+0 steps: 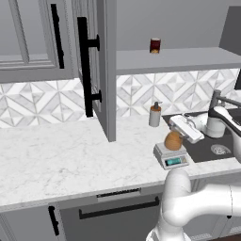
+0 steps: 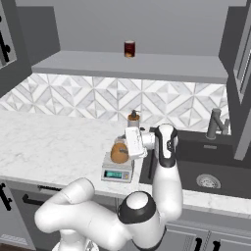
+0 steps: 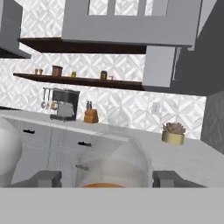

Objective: Pick the honey bottle and place it on the digital scale for weighing, and close the cabinet.

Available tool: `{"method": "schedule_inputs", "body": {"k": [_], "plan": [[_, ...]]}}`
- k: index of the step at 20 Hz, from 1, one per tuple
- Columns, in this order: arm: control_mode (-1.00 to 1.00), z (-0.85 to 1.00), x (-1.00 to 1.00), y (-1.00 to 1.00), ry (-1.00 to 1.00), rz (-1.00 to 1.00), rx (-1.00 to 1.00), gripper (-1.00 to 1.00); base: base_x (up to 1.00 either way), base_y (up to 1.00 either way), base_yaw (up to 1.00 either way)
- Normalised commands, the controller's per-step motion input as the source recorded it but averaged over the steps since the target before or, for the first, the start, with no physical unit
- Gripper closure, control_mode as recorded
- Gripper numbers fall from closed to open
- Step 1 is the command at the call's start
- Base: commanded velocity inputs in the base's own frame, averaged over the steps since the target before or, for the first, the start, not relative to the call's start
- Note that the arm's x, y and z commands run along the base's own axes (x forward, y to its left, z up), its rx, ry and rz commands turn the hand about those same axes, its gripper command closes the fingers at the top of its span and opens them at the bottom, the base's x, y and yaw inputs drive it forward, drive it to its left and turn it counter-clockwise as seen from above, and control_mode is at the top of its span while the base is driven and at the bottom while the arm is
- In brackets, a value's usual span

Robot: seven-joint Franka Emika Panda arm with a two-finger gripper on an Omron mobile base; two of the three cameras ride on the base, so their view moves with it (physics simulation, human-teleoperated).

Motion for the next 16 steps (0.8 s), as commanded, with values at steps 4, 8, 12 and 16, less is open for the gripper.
{"method": "schedule_inputs", "body": {"k": [4, 8, 12, 16], "plan": [[-1.00, -0.10, 0.01, 0.00, 0.00, 0.00, 0.00, -1.00, 0.00, 0.00, 0.00], [-1.00, -0.04, 0.00, -0.08, 0.00, 0.00, 0.00, -1.00, 0.00, 0.00, 0.00], [-1.00, 0.00, 0.08, -0.11, 0.00, 0.00, 0.00, -1.00, 0.00, 0.00, 0.00], [-1.00, -0.04, 0.24, -0.27, 0.00, -0.02, 0.00, -1.00, 0.00, 0.00, 0.00]]}}
